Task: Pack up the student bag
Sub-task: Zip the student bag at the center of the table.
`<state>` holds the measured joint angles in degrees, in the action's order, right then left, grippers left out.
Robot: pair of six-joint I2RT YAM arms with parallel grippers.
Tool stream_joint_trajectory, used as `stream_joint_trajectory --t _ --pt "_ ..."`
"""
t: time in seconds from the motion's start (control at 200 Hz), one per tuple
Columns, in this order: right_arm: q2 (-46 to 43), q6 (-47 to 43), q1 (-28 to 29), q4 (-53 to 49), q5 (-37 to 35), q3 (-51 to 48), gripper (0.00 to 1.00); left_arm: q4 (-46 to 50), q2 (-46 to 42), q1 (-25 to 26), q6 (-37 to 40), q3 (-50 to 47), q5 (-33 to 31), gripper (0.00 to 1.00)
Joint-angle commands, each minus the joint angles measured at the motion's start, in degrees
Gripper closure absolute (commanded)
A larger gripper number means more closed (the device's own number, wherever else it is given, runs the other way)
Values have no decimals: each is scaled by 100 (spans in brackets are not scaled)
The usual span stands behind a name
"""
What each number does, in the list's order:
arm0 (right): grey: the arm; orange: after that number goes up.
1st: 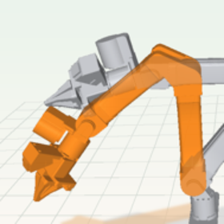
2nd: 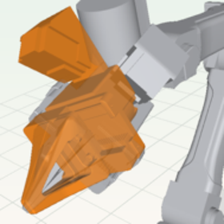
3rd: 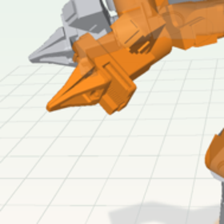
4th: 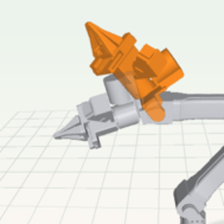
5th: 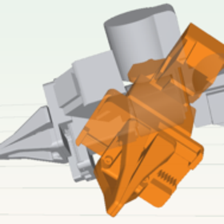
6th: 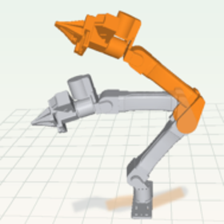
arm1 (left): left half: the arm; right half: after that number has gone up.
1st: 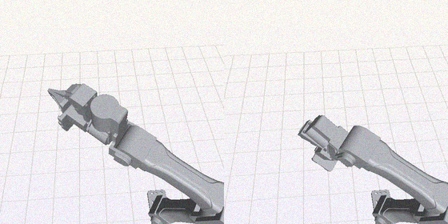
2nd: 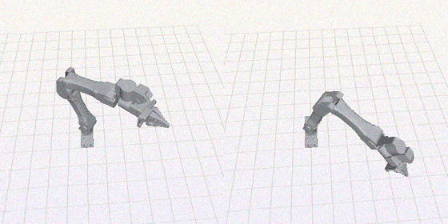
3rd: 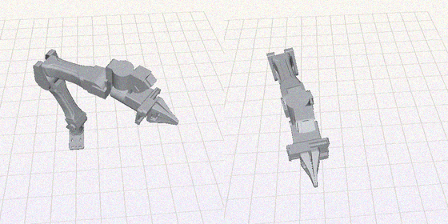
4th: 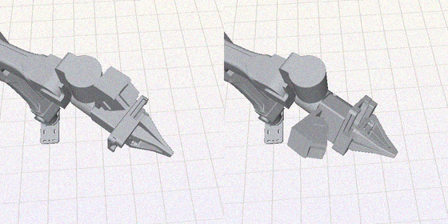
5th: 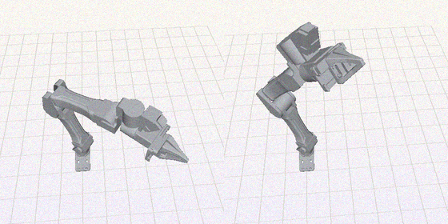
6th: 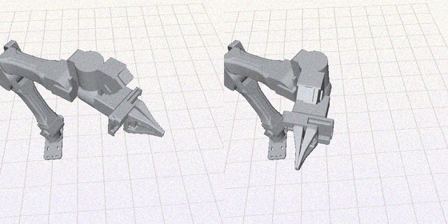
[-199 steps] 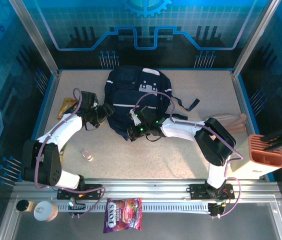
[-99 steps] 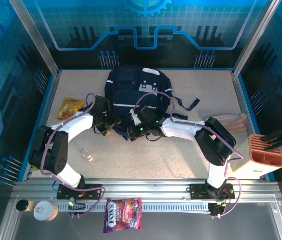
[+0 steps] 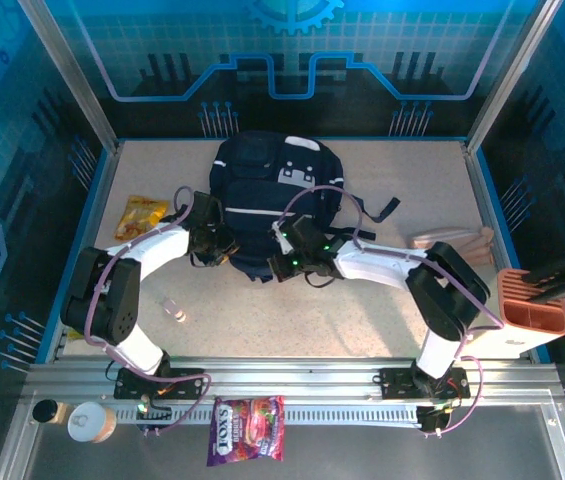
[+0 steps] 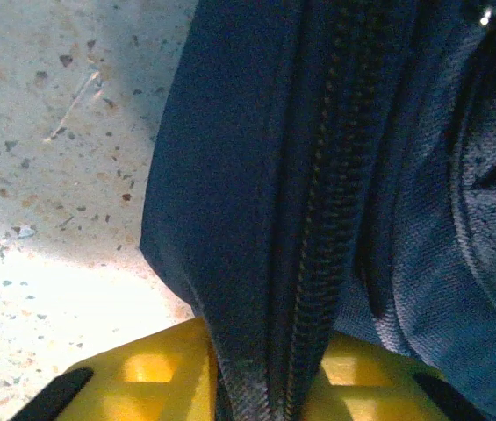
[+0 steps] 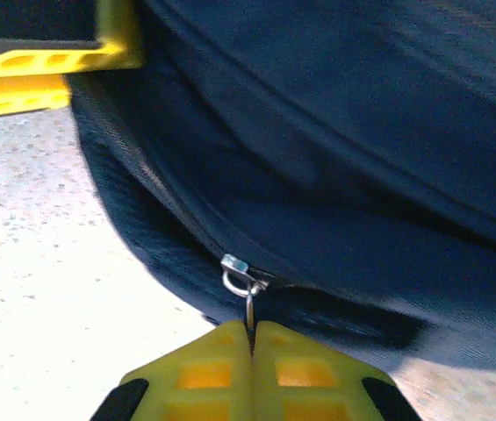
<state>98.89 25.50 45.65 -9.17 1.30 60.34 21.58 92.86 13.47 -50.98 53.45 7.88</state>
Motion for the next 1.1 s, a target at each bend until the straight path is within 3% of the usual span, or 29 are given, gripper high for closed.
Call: stream_joint_trajectory --t 0.0,0.205,0.405,0.8,1.096 --pt "-361 -491 -229 -706 -638 -246 100 16 75 -132 62 -150 -322 78" --pt "-502 -865 -450 -1042 -1243 -308 100 4 26 -170 171 -142 -288 91" --pt "-479 -1107 -665 -942 -1442 -400 100 115 -53 -196 306 -106 -317 96" --pt "-96 -1213 -1557 -550 -1809 -273 100 266 -118 -266 509 -69 -252 97" --pt "553 -987 -2220 -480 -1902 456 100 389 -110 -284 710 -27 -173 97"
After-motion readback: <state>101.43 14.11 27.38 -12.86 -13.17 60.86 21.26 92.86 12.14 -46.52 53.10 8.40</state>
